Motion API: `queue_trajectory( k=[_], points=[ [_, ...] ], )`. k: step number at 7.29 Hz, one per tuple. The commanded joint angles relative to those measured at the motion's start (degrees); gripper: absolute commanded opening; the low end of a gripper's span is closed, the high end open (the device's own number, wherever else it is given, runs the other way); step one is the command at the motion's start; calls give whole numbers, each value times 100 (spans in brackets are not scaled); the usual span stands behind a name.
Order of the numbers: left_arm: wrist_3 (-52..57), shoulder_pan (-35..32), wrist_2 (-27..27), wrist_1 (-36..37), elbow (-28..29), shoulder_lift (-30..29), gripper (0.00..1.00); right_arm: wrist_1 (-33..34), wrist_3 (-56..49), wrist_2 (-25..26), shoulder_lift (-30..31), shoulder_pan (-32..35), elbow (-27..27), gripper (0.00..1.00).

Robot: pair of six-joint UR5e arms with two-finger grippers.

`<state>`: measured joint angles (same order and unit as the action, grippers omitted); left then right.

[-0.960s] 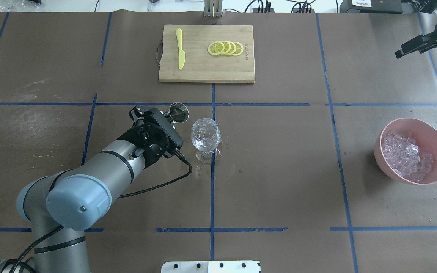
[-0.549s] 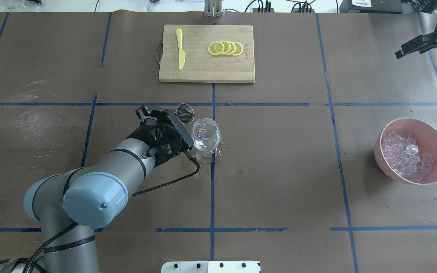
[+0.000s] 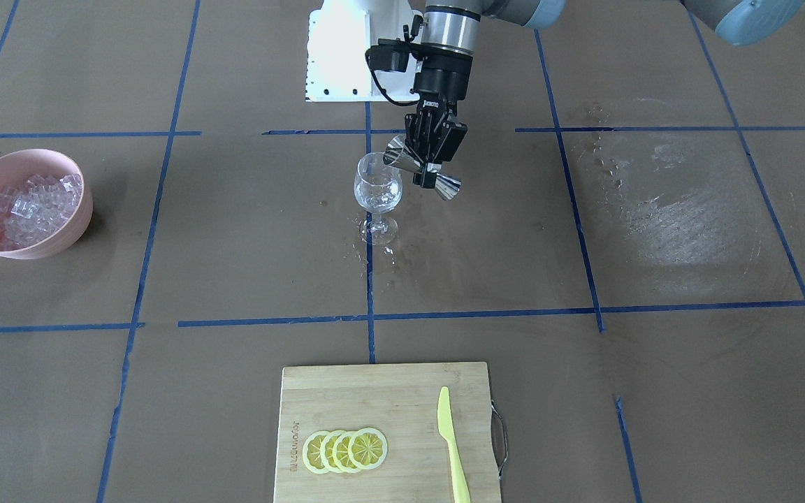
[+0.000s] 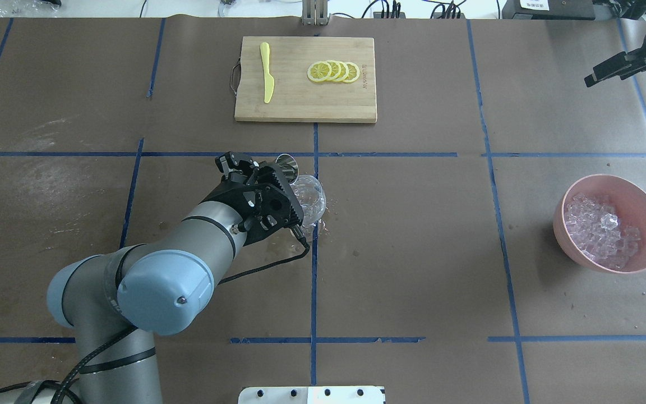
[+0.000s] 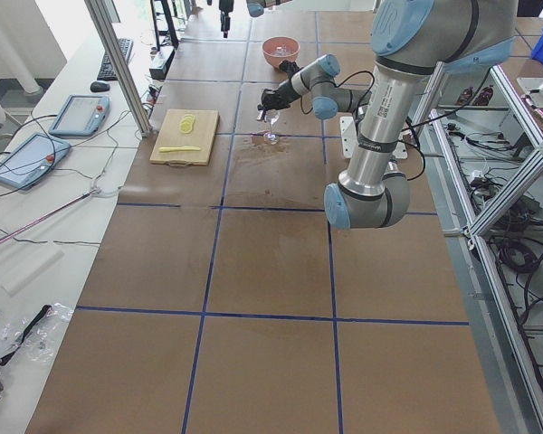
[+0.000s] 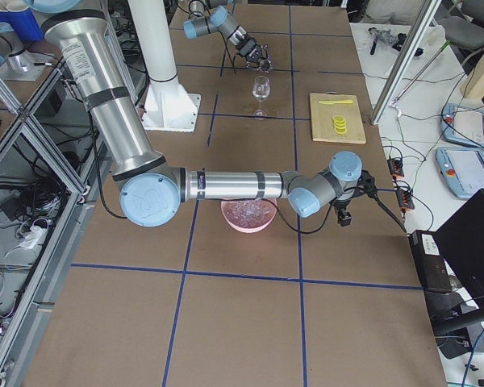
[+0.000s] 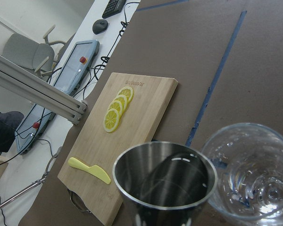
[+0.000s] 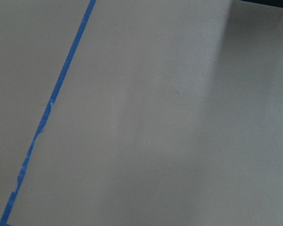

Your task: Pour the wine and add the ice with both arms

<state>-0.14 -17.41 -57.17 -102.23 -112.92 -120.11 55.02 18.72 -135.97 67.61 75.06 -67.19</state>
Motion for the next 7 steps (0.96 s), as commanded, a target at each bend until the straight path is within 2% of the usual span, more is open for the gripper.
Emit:
queue_trajectory(
  k=[1,3,7],
  points=[
    [478,0,127,518,-10,-205,0,0,0,0,6,0,4,100],
    [855,9,318,1247,-28,-451,0,0,0,0,15,0,4,100],
    [1366,9,338,1917,-72,-619,0,0,0,-26,68,0,13,100]
  ],
)
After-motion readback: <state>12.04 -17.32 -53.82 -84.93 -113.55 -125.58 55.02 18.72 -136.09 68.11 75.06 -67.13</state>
